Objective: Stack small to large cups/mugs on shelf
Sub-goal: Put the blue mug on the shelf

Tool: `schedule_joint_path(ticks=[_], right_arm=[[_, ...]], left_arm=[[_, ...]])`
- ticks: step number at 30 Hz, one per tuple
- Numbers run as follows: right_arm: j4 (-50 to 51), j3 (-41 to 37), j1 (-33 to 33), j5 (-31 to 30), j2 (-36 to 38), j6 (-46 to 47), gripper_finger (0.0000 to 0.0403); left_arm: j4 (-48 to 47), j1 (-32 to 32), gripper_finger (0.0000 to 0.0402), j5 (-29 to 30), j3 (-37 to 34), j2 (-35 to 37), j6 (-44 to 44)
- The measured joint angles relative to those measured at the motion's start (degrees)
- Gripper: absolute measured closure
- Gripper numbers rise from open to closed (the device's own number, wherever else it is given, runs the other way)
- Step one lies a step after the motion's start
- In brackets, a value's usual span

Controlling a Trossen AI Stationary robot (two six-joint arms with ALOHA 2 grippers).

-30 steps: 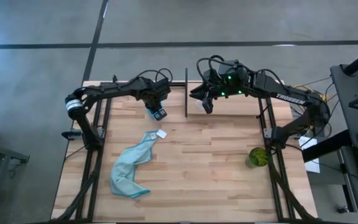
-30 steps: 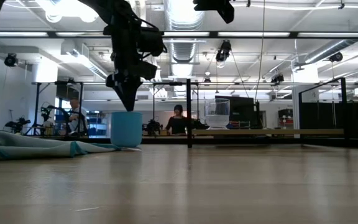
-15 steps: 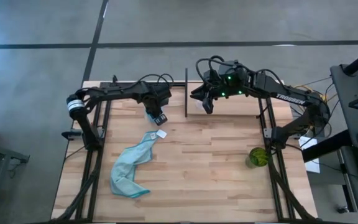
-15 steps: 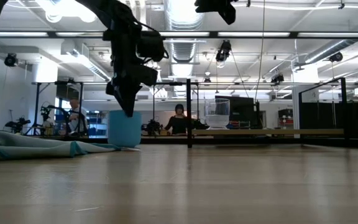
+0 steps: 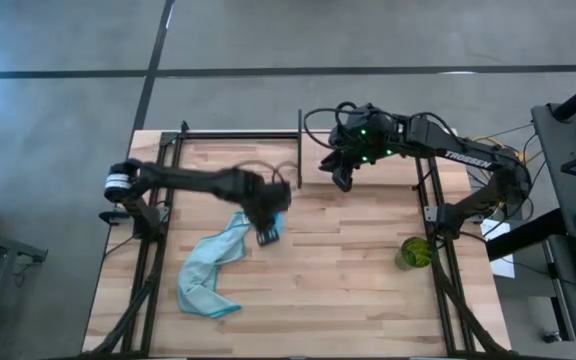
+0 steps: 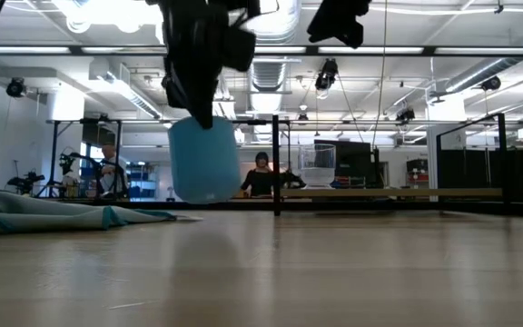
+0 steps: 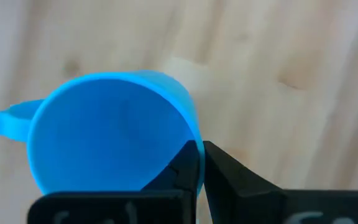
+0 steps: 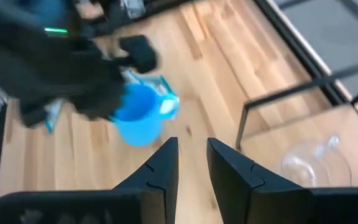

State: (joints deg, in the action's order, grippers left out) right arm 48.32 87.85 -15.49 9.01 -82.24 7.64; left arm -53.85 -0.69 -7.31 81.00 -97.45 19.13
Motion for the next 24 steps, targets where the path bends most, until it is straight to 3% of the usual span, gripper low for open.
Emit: schedule_joint_path(ticks=[10,24], right_arm=[[6.92,0.0,1.56,0.03,0.35,-1.09,0.0323],[7.32,0.0,4.64,0.01,0.35,-1.96,0.0323]], left_arm=[[9.92,9.27,0.0401,0.29,-1.03,0.0,10.52],[8.69,12.45,0.0401,1.88,0.64,-7.37,12.56]])
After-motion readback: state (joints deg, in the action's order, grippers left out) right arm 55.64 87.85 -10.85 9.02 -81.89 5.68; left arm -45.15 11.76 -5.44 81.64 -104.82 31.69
